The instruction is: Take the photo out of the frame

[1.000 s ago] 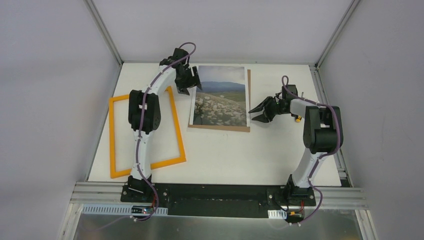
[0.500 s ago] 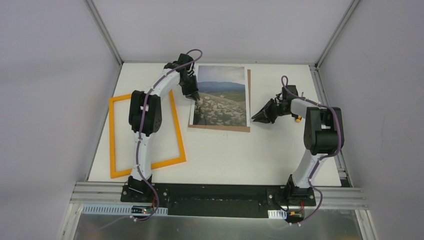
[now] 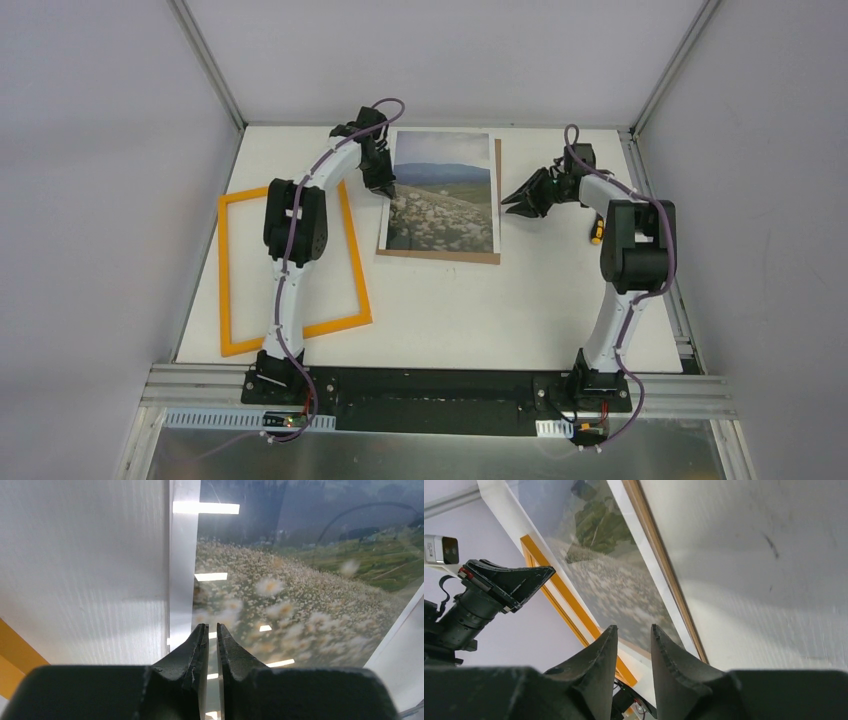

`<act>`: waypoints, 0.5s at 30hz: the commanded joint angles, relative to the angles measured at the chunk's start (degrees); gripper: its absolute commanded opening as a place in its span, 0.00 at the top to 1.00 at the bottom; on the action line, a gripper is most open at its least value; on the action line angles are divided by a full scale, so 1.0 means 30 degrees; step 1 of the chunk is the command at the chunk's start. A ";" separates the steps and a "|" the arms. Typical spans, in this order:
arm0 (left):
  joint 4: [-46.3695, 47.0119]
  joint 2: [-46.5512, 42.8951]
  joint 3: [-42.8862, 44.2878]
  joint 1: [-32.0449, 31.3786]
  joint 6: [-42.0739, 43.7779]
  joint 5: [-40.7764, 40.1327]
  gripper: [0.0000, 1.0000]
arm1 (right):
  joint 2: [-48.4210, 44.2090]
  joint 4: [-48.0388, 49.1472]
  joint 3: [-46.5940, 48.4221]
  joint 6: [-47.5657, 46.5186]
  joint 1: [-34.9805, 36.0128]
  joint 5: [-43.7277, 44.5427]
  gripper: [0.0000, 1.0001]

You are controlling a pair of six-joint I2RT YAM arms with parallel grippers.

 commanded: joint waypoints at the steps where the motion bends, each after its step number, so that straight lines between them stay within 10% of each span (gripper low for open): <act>1: 0.0041 0.0880 0.1335 0.0490 -0.0182 -0.0279 0.89 | 0.1182 0.0616 0.1474 0.1417 -0.0049 -0.0088 0.66; 15: 0.0042 0.1465 -0.0446 0.0663 -0.0758 -0.0260 0.97 | -0.1520 -0.0044 -0.3055 -0.0175 0.0027 -0.0813 0.60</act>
